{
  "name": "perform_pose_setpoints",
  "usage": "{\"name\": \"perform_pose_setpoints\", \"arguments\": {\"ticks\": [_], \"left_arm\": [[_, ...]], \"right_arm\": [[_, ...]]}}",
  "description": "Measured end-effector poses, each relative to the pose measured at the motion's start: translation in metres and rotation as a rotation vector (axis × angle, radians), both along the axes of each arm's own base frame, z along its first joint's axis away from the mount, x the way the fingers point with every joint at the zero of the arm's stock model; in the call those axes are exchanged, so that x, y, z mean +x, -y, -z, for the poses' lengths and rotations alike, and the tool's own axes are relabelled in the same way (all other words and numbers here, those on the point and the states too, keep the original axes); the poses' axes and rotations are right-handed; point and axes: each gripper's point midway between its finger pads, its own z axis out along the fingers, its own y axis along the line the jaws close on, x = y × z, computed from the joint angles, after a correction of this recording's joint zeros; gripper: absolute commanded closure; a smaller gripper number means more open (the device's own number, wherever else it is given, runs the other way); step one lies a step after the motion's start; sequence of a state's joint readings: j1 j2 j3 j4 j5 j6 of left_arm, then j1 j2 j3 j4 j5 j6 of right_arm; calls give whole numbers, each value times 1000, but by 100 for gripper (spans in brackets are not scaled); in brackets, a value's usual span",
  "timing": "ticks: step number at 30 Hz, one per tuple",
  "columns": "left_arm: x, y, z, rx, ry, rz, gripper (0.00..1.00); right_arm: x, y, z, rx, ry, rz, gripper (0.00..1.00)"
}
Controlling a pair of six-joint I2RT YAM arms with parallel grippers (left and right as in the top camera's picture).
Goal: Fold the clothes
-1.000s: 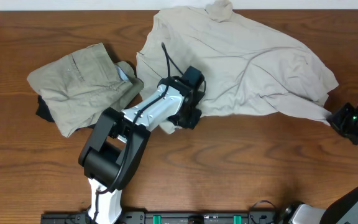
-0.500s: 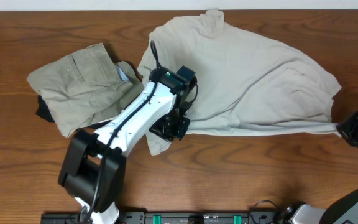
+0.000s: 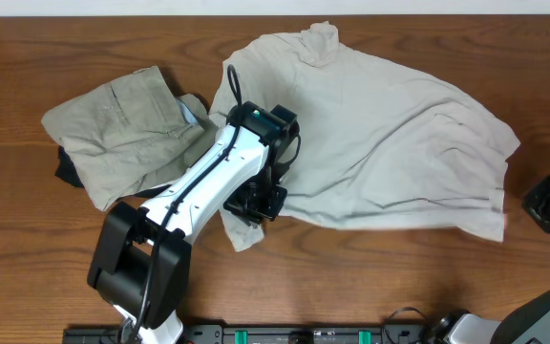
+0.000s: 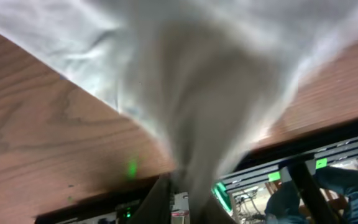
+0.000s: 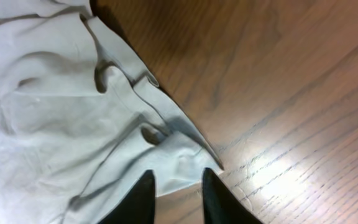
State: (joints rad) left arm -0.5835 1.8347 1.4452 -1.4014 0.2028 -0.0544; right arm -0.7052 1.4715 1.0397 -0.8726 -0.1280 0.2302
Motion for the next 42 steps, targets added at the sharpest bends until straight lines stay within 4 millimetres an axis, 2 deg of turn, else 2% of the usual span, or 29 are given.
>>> {"name": "perform_pose_setpoints", "arguments": {"ticks": [1,4,6,11,14,17,21,23,25,27,29,33,36,42], "left_arm": [[-1,0,0,1,-2,-1,77],[-1,-1,0,3,-4,0,70],[-1,-1,0,4,-4,-2,70],[6,5,1,-18,28,1,70],[18,18,-6,-58,84,20,70],[46,56,-27,-186,219,60,70],[81,136,-67,-463,444,156,65],[79,167,-79,-558,490,198,65],[70,188,-81,-610,490,237,59],[58,202,-71,-625,456,272,55],[52,210,-52,-609,410,286,55],[51,213,-5,-546,326,283,55],[52,212,21,-508,282,276,55],[48,209,43,-471,232,271,54]], "right_arm": [[2,1,-1,-3,7,0,69],[11,5,-7,-13,53,-5,66],[20,7,-10,-18,93,-12,61],[46,13,-23,-36,221,-31,61],[62,18,-26,-33,285,-35,61],[77,21,-17,4,317,-37,62],[88,15,13,96,299,-48,62],[92,9,27,151,278,-58,61],[92,-2,36,209,245,-73,53],[89,-14,41,245,208,-97,49],[88,-19,44,244,185,-114,53],[97,-11,40,198,214,-116,67],[107,-2,35,168,251,-95,70],[137,13,24,103,361,-61,49]]}}
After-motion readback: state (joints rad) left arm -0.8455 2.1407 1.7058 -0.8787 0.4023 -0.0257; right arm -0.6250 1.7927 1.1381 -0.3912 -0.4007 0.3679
